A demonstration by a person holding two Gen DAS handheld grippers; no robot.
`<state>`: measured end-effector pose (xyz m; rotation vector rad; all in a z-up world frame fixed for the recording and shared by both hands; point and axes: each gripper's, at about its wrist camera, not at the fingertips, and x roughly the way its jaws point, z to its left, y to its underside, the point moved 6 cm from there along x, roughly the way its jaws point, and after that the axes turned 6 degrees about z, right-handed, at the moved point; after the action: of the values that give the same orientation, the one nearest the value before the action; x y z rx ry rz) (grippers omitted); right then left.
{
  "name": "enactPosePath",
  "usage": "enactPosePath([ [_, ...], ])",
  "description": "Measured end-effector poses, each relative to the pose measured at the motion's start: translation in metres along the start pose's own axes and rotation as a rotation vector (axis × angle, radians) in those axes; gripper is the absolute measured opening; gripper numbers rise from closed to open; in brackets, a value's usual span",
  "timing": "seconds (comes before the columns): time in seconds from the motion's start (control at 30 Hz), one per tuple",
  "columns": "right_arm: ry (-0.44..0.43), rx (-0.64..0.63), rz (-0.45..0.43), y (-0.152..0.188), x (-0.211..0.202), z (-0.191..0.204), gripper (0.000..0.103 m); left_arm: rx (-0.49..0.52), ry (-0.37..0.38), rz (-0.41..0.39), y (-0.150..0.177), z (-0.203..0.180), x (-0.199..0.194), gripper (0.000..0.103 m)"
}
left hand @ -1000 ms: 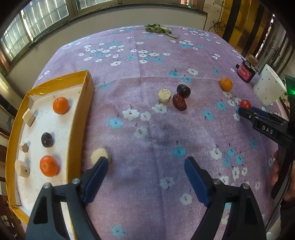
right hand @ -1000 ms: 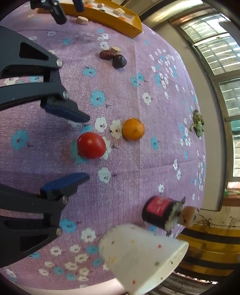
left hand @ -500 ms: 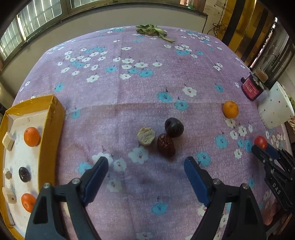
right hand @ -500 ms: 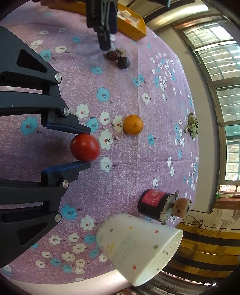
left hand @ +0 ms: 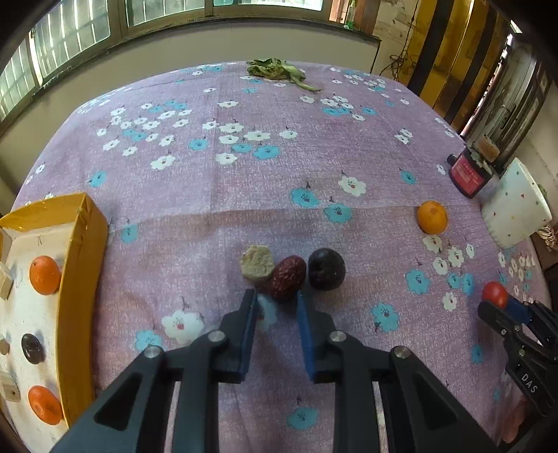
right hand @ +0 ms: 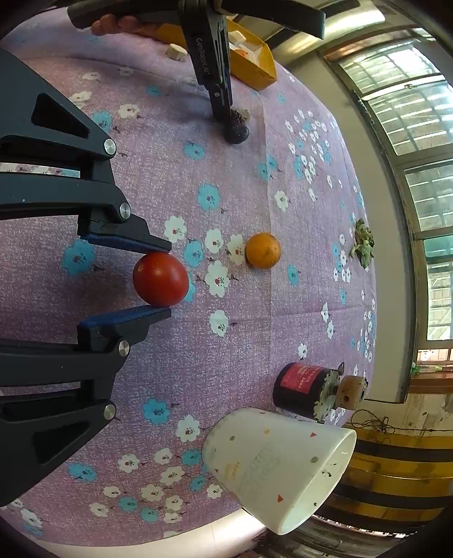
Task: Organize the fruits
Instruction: 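Grasp the red tomato with the right gripper, then lower the left gripper onto the dark plum and close on it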
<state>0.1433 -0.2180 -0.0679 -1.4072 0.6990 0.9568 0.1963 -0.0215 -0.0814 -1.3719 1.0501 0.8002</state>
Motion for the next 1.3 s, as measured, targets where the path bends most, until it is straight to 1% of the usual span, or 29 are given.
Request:
enactPosePath([
  [0.07, 0.008, -0.011, 0.001, 0.004, 0.0, 0.003, 0.029, -0.001, 0.028, 0.006, 0.005, 0.001, -0.003, 0.026],
  [0.17, 0.013, -0.016, 0.007, 0.008, 0.001, 0.006, 0.029, 0.006, 0.028, -0.004, 0.009, 0.003, -0.009, 0.026],
  [0.27, 0.009, -0.011, 0.015, 0.011, 0.003, 0.007, 0.029, 0.009, 0.031, -0.01, 0.007, 0.006, -0.011, 0.033],
  [0.3, 0.011, -0.011, 0.017, 0.012, 0.004, 0.008, 0.029, 0.007, 0.033, -0.013, 0.006, 0.006, -0.012, 0.044],
  [0.33, 0.012, -0.01, 0.019, 0.012, 0.005, 0.008, 0.029, 0.005, 0.038, -0.015, 0.004, 0.005, -0.012, 0.058],
  [0.4, 0.009, -0.009, 0.025, 0.013, 0.006, 0.009, 0.029, 0.004, 0.041, -0.02, 0.0, 0.004, -0.011, 0.068],
  [0.43, 0.011, -0.009, 0.027, 0.014, 0.007, 0.01, 0.029, 0.007, 0.043, -0.023, -0.003, 0.002, -0.01, 0.068],
  [0.47, 0.012, -0.01, 0.027, 0.014, 0.007, 0.01, 0.029, 0.014, 0.04, -0.022, -0.005, 0.001, -0.008, 0.068],
  [0.57, 0.011, -0.008, 0.032, 0.015, 0.006, 0.011, 0.029, 0.034, -0.008, -0.031, -0.013, -0.001, -0.001, 0.068],
  [0.67, 0.007, -0.003, 0.031, 0.016, 0.005, 0.012, 0.029, 0.07, -0.016, -0.068, -0.016, -0.002, 0.0, 0.067],
  [0.7, 0.007, 0.0, 0.031, 0.017, 0.004, 0.012, 0.029, 0.074, -0.017, -0.082, -0.016, -0.002, -0.002, 0.061],
  [0.73, 0.006, 0.002, 0.031, 0.018, 0.003, 0.012, 0.029, 0.081, -0.002, -0.087, -0.016, -0.003, -0.003, 0.049],
  [0.77, 0.006, 0.005, 0.031, 0.019, 0.003, 0.011, 0.029, 0.089, 0.021, -0.085, -0.015, -0.004, -0.004, 0.046],
  [0.87, 0.005, 0.013, 0.035, 0.021, 0.002, 0.01, 0.029, 0.133, 0.004, -0.083, -0.008, -0.009, -0.005, 0.042],
  [0.9, 0.005, 0.017, 0.036, 0.023, 0.002, 0.01, 0.029, 0.146, 0.002, -0.079, -0.005, -0.009, -0.005, 0.037],
  [0.93, 0.004, 0.018, 0.036, 0.024, 0.001, 0.01, 0.029, 0.15, 0.021, -0.062, -0.001, -0.01, -0.004, 0.029],
  [1.0, 0.006, 0.019, 0.036, 0.026, 0.0, 0.01, 0.029, 0.132, 0.062, -0.027, 0.01, -0.007, -0.003, 0.028],
  [1.13, 0.0, 0.018, 0.036, 0.032, -0.003, 0.013, 0.029, 0.129, 0.128, -0.01, 0.036, -0.008, -0.014, 0.028],
  [1.2, 0.004, 0.016, 0.033, 0.034, -0.004, 0.014, 0.029, 0.141, 0.132, -0.01, 0.046, -0.01, -0.021, 0.029],
  [1.27, 0.006, 0.019, 0.029, 0.036, -0.005, 0.014, 0.029, 0.15, 0.12, -0.012, 0.05, -0.011, -0.026, 0.031],
  [1.3, 0.007, 0.022, 0.028, 0.036, -0.006, 0.014, 0.029, 0.145, 0.111, -0.018, 0.049, -0.01, -0.028, 0.035],
])
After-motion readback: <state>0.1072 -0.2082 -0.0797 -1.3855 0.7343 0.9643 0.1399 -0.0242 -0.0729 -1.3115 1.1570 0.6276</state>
